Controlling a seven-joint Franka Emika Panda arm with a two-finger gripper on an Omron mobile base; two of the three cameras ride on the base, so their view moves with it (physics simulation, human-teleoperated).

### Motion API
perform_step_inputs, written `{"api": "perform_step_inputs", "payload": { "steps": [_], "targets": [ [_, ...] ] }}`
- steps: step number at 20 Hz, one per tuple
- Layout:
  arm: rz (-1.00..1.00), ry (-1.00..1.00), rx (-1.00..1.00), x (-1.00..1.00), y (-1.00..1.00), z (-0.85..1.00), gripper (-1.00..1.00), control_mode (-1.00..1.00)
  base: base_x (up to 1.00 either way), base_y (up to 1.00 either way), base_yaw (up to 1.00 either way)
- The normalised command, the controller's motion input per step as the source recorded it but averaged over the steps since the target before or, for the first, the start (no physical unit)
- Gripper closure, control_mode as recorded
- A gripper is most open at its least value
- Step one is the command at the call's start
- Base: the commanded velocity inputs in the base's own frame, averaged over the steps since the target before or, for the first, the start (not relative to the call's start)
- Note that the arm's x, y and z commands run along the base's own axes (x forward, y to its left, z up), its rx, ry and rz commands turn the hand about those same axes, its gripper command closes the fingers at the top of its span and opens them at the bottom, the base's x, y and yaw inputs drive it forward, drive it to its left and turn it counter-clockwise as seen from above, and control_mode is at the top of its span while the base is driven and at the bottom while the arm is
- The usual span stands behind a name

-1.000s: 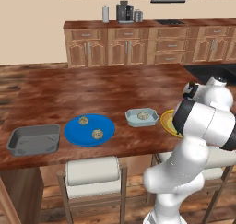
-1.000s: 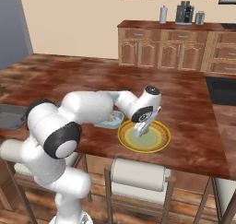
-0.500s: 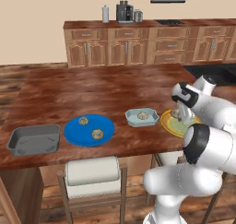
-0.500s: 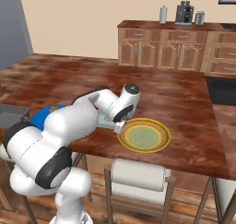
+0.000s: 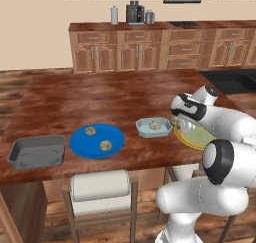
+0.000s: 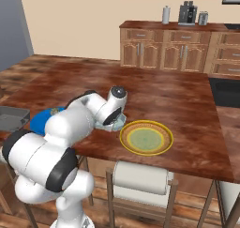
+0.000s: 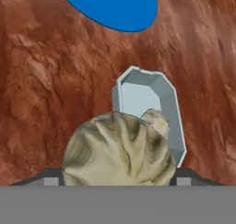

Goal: Place two dumplings into each of the tupperware containers and then place the containers in the fridge.

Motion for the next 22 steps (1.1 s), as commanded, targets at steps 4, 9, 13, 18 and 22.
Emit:
{"api": "perform_step_inputs", "payload": {
  "steps": [4,9,13,18,22],
  "targets": [
    [-0.01,0.10,-0.02,0.62,0.09,0.02,1.00,-1.00,0.00,0.00,0.00],
    [-0.02,0.00,-0.04,0.04,0.27,0.00,1.00,-1.00,0.00,0.00,0.00],
    [0.10,0.00,-0.10,-0.14,0.47,-0.17,1.00,-1.00,0.00,0.00,0.00],
    [0.07,0.00,-0.11,0.07,0.37,-0.43,1.00,-1.00,0.00,0.00,0.00],
    [0.05,0.00,-0.07,0.38,0.17,-0.39,1.00,-1.00,0.00,0.00,0.00]
  ]
}}
